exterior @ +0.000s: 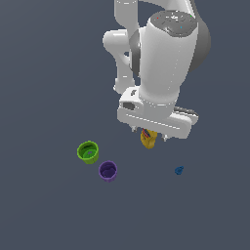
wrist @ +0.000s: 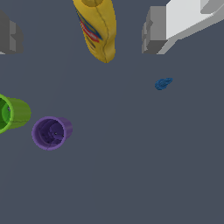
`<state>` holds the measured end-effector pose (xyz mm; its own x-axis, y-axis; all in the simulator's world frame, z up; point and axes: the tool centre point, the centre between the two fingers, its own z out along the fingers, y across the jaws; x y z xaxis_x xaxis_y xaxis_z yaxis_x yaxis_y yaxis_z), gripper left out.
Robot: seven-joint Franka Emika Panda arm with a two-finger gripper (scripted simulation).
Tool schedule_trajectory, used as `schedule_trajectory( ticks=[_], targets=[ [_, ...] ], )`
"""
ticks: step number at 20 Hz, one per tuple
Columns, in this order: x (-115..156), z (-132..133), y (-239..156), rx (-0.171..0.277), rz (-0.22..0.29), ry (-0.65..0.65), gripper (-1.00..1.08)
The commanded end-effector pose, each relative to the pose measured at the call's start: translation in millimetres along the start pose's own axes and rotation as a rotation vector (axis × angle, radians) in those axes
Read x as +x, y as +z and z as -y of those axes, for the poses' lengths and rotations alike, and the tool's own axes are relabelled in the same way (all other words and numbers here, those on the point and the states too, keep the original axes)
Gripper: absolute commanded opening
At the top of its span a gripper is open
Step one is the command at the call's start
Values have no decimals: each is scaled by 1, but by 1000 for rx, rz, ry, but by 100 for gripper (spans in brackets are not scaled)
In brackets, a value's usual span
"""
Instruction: Pick up a designated object from a clutter of objects.
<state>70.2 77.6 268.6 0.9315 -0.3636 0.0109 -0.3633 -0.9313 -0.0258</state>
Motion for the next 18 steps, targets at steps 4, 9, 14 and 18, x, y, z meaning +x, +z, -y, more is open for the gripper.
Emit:
schedule_trajectory(
  ticks=[4,9,14,18],
  targets=[
    [2,28,25,-5,1,98,100],
    [1,53,50,-10,2,185,100],
    [-2,78,75,-14,3,272,100],
    [-6,98,96,-17,3,342,100]
  ],
)
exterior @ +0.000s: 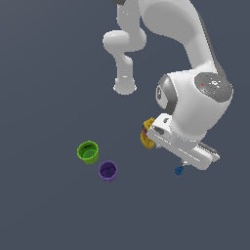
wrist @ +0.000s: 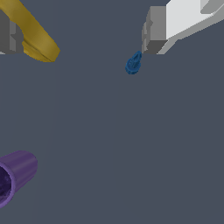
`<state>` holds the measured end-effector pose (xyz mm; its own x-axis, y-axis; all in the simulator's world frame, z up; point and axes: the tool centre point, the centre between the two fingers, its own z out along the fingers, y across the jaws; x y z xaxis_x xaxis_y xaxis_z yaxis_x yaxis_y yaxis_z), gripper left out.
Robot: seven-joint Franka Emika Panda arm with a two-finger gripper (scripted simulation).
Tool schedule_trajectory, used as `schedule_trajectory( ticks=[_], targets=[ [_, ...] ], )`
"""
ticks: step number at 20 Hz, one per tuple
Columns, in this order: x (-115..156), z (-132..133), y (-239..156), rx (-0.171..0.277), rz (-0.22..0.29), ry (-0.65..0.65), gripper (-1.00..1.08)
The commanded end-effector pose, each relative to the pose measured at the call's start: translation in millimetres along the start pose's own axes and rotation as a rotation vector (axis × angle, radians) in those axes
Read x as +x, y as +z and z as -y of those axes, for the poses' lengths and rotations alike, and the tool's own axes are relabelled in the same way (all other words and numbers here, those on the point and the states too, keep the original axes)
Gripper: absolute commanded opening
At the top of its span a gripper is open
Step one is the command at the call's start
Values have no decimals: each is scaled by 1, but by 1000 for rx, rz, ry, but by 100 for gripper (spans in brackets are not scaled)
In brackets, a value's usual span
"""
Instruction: Pick up a designated object from a clutter of objects.
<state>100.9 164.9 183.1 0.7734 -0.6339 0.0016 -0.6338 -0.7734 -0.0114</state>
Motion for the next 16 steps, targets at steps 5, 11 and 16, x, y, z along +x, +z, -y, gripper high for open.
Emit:
schedule_trajectory(
  ticks=[5,11,16],
  targets=[
    [-18,28,35,-5,0,115,100],
    [-34,48,63,-8,0,205,100],
    [-44,58,79,-10,0,256,100]
  ],
)
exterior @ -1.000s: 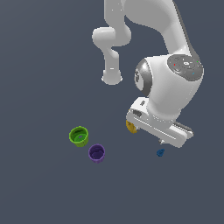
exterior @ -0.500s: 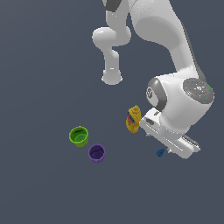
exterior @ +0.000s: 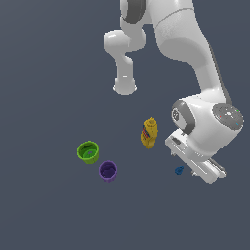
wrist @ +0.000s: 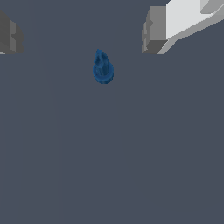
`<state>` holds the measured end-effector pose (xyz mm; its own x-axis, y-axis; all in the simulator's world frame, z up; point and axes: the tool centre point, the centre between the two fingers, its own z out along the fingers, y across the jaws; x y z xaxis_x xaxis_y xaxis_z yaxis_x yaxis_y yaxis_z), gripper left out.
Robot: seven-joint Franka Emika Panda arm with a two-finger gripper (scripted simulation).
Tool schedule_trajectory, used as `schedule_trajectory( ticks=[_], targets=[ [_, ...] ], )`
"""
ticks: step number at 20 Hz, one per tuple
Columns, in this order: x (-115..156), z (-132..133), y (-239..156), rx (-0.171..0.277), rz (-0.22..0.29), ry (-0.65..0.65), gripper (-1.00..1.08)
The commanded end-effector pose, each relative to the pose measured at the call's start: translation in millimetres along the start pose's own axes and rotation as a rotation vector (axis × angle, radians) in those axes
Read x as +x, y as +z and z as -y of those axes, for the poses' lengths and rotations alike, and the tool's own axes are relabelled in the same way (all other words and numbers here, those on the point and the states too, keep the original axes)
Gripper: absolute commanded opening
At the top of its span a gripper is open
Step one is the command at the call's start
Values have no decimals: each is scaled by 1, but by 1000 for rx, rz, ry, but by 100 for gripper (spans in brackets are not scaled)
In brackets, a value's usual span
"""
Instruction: Pick up a designated object from a clutter of objects.
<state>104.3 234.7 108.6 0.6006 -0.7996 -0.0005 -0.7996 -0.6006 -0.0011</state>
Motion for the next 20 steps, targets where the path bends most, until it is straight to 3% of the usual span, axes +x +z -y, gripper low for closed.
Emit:
schedule_trajectory(
  ticks=[1,13,20],
  targets=[
    [-5,4,7,0,0,24,100],
    [-12,7,19,-2,0,49,100],
    [-12,6,53,-1,0,51,100]
  ],
)
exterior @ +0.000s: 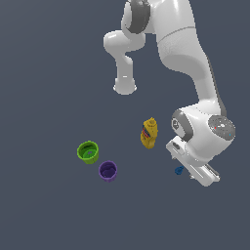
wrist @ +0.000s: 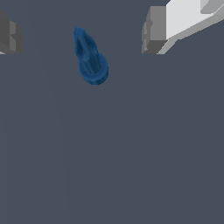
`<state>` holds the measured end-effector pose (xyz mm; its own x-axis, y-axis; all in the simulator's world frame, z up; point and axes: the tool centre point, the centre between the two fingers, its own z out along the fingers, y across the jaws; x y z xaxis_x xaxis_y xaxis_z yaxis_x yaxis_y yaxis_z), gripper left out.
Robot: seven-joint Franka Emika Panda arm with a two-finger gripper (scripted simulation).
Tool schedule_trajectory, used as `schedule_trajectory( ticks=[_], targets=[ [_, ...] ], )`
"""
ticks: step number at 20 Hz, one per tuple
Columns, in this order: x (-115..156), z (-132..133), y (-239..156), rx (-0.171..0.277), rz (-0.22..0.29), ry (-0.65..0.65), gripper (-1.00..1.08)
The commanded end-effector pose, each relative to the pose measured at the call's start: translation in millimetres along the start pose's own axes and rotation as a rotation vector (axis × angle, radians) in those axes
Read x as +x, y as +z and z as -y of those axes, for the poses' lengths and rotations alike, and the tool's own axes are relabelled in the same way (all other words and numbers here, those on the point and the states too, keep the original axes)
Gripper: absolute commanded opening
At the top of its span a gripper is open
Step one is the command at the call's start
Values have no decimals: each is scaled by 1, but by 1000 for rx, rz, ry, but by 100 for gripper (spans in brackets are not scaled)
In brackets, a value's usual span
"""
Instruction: Pick up a designated object from a clutter of objects.
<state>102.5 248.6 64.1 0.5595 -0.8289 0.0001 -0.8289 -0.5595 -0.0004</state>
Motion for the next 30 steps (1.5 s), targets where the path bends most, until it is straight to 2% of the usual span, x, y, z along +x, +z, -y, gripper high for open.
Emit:
schedule_trajectory(
  ticks=[1,8,9,22,30],
  targets=[
    [0,-1,13,-1,0,1,100],
    [0,1,22,0,0,2,100],
    [0,1,22,0,0,2,-100],
    [0,0,20,0,0,2,-100],
    [2,-11,-2,0,0,2,-100]
  ],
)
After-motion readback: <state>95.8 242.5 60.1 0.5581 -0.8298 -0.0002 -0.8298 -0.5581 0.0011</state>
